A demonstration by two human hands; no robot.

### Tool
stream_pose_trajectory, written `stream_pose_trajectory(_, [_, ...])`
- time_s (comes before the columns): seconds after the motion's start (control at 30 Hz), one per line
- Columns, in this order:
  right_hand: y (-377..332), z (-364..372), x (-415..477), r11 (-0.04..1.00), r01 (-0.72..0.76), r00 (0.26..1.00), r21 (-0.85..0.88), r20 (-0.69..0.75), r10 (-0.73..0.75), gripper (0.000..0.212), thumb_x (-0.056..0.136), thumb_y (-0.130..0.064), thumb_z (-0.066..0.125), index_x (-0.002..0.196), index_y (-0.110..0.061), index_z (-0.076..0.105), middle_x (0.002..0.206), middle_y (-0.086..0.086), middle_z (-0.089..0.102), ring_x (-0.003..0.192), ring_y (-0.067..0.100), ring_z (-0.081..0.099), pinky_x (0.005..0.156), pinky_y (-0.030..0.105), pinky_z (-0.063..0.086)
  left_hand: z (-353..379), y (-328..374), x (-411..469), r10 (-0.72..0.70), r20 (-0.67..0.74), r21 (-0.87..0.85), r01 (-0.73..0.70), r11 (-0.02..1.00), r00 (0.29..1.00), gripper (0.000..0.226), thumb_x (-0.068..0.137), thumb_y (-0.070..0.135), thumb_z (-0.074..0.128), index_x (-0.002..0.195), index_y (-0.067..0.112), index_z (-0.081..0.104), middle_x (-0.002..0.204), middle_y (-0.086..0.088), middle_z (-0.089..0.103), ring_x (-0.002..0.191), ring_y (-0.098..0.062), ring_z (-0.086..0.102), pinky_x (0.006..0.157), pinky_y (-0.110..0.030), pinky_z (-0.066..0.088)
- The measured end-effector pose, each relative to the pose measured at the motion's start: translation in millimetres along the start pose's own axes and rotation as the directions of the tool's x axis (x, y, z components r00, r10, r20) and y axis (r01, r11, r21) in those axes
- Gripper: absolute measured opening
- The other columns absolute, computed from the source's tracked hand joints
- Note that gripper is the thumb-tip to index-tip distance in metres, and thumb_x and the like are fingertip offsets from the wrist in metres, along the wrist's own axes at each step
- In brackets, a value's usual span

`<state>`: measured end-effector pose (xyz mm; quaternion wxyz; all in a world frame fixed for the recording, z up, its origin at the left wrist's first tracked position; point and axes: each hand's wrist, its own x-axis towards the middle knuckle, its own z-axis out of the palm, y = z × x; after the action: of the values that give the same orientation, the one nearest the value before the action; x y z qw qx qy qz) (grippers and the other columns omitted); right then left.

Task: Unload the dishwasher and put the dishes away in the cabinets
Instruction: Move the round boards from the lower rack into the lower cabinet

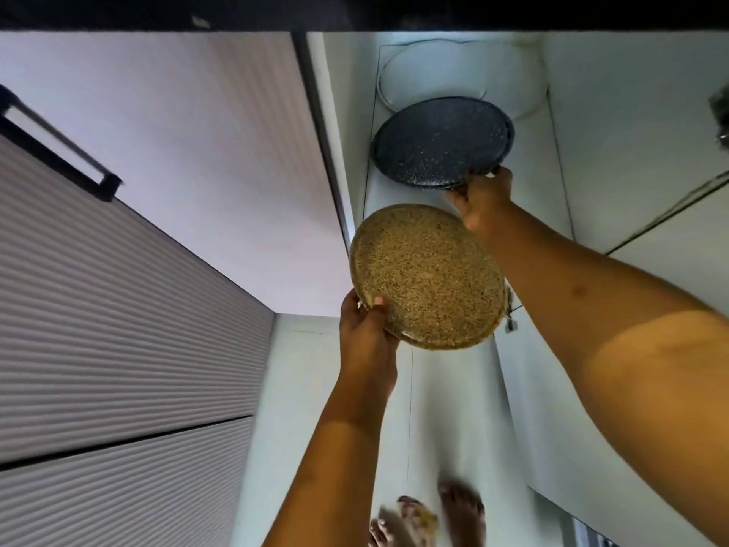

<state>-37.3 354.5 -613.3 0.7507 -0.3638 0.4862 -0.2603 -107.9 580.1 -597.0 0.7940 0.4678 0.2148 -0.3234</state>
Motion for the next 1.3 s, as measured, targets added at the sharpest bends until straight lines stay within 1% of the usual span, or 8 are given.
stream_pose_trajectory(0.2, [-4.5, 14.1, 29.7, 0.991, -0.12, 0.992, 0.052, 0.028, 0.119, 0.03, 0.104, -0.027, 0.023, 0.123, -0.02, 0.045, 0.134, 0.013, 0.05, 0.107, 0.028, 0.057, 0.078, 0.043, 0.058, 6.5, -2.6, 6.2, -0.034, -0.024, -0.046, 0.033, 0.998, 0.999, 0.032, 0.096, 0.0, 0.042, 0.125, 0.012, 0.048, 0.114, -0.007, 0.061, 0.1, -0.022, 0.061, 0.083, -0.037, 0.055])
stream_pose_trajectory(0.37, [-10.9, 16.2, 58.1, 0.833, -0.095, 0.982, -0.546, 0.084, 0.167, 0.064, 0.096, -0.017, 0.053, 0.149, -0.012, 0.018, 0.122, 0.008, 0.057, 0.086, 0.014, 0.059, 0.047, 0.018, 0.053, 12.6, -3.6, 11.1, -0.032, -0.011, -0.086, 0.031, 0.996, 0.999, 0.03, 0.096, -0.001, 0.042, 0.123, 0.011, 0.048, 0.116, -0.009, 0.059, 0.095, -0.02, 0.061, 0.077, -0.034, 0.056])
stream_pose_trajectory(0.43, [-16.8, 18.1, 63.9, 0.739, -0.092, 0.975, -0.667, 0.09, 0.203, 0.057, 0.091, -0.016, 0.06, 0.141, -0.003, 0.035, 0.096, 0.004, 0.058, 0.078, 0.012, 0.056, 0.06, 0.019, 0.051, 13.6, -3.9, 14.1, -0.026, -0.007, -0.105, 0.025, 0.994, 1.0, 0.028, 0.096, -0.001, 0.041, 0.12, 0.011, 0.048, 0.115, -0.009, 0.06, 0.092, -0.019, 0.062, 0.07, -0.029, 0.058])
stream_pose_trajectory(0.57, [-25.9, 21.3, 73.7, 0.569, 0.024, 0.976, -0.822, 0.142, 0.164, 0.05, 0.089, -0.012, 0.063, 0.135, -0.006, 0.044, 0.138, 0.009, 0.048, 0.123, 0.021, 0.048, 0.1, 0.028, 0.045, 18.3, -4.9, 15.1, -0.019, 0.003, -0.124, 0.019, 0.992, 1.0, 0.028, 0.097, -0.001, 0.04, 0.121, 0.011, 0.048, 0.107, -0.006, 0.062, 0.09, -0.018, 0.062, 0.07, -0.029, 0.058])
stream_pose_trajectory(0.73, [-19.7, 17.2, 63.9, 0.407, 0.131, 0.972, -0.904, 0.198, 0.127, 0.059, 0.089, -0.02, 0.063, 0.14, -0.004, 0.037, 0.144, 0.014, 0.041, 0.129, 0.029, 0.044, 0.108, 0.041, 0.04, 26.8, -6.4, 17.1, -0.012, -0.005, -0.141, 0.011, 0.99, 1.0, 0.03, 0.097, -0.001, 0.039, 0.123, 0.013, 0.047, 0.108, -0.006, 0.062, 0.093, -0.018, 0.062, 0.077, -0.034, 0.055])
stream_pose_trajectory(1.07, [-9.8, -67.4, -32.7, 0.598, 0.072, 0.997, -0.798, 0.033, -0.077, 0.057, 0.094, -0.052, 0.042, 0.123, -0.005, 0.058, 0.126, 0.017, 0.058, 0.112, 0.034, 0.056, 0.097, 0.044, 0.047, 37.5, -1.3, 25.9, 0.047, 0.011, -0.136, -0.045, 0.99, 0.999, 0.03, 0.097, 0.0, 0.039, 0.123, 0.013, 0.047, 0.109, -0.008, 0.062, 0.092, -0.02, 0.063, 0.076, -0.038, 0.057])
stream_pose_trajectory(1.17, [9.8, -101.1, -77.3, 0.892, -0.139, 0.99, -0.43, -0.028, 0.141, 0.043, 0.092, -0.042, 0.055, 0.125, -0.015, 0.053, 0.116, 0.008, 0.059, 0.101, 0.029, 0.059, 0.073, 0.035, 0.052, 46.3, 6.4, 33.8, 0.063, 0.031, -0.098, -0.06, 0.993, 0.998, 0.034, 0.097, 0.0, 0.04, 0.128, 0.013, 0.046, 0.121, -0.012, 0.057, 0.096, -0.022, 0.062, 0.081, -0.04, 0.055])
stream_pose_trajectory(1.3, [28.8, -112.1, -105.2, 0.973, -0.228, 0.963, -0.032, 0.142, 0.231, 0.035, 0.093, -0.019, 0.057, 0.127, -0.021, 0.051, 0.111, 0.004, 0.064, 0.094, 0.024, 0.065, 0.067, 0.031, 0.053, 66.6, 13.8, 41.9, 0.028, 0.074, -0.046, -0.024, 0.999, 0.997, 0.039, 0.098, 0.001, 0.039, 0.134, 0.018, 0.042, 0.131, -0.014, 0.05, 0.114, -0.03, 0.055, 0.094, -0.046, 0.05])
